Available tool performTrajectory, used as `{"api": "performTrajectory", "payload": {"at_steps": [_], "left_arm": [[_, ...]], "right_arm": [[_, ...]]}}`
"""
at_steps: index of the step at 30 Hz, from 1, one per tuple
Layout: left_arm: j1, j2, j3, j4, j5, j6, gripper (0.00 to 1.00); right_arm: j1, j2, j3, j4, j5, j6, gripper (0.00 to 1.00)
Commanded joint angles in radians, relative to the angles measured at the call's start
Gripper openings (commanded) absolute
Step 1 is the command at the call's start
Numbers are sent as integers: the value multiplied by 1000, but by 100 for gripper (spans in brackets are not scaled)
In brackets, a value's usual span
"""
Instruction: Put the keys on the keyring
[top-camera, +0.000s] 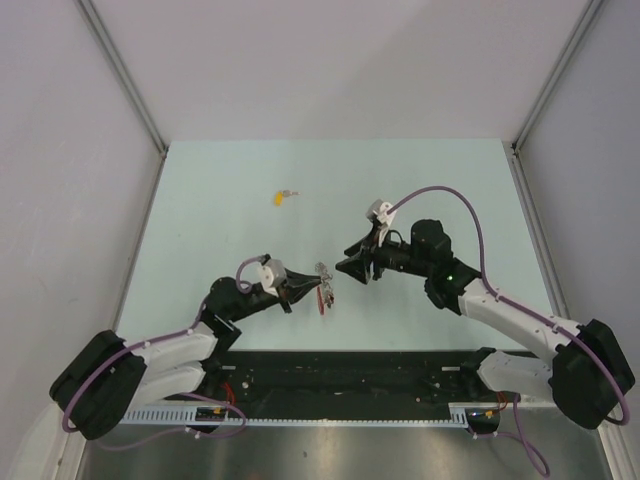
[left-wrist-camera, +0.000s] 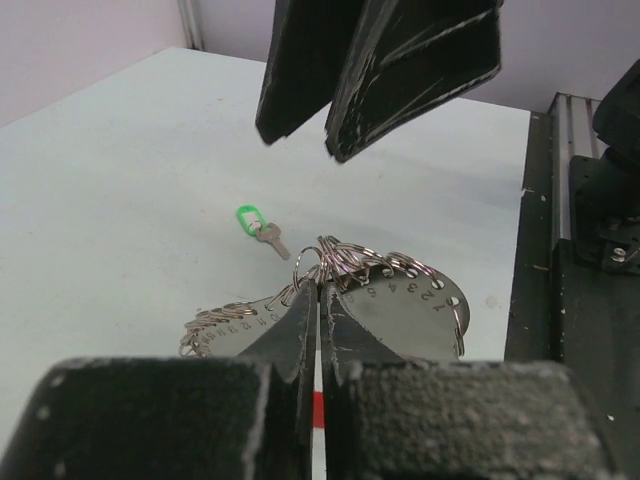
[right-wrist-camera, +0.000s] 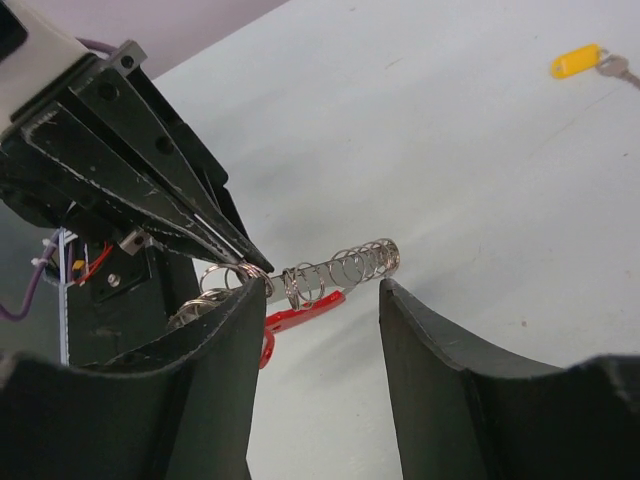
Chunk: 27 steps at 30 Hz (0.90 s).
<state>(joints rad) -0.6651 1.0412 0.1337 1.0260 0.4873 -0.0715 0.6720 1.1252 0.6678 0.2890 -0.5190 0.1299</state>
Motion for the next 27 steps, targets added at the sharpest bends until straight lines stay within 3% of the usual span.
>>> {"api": "performTrajectory", "payload": {"at_steps": [1,27], "left_arm": [[1,23,56,82,69,15,0],[1,92,99,75,135,4,0]], "right_arm": [[1,57,44,19,-76,-24,51],[-20,114,96,-50,-128,-50,48]]}}
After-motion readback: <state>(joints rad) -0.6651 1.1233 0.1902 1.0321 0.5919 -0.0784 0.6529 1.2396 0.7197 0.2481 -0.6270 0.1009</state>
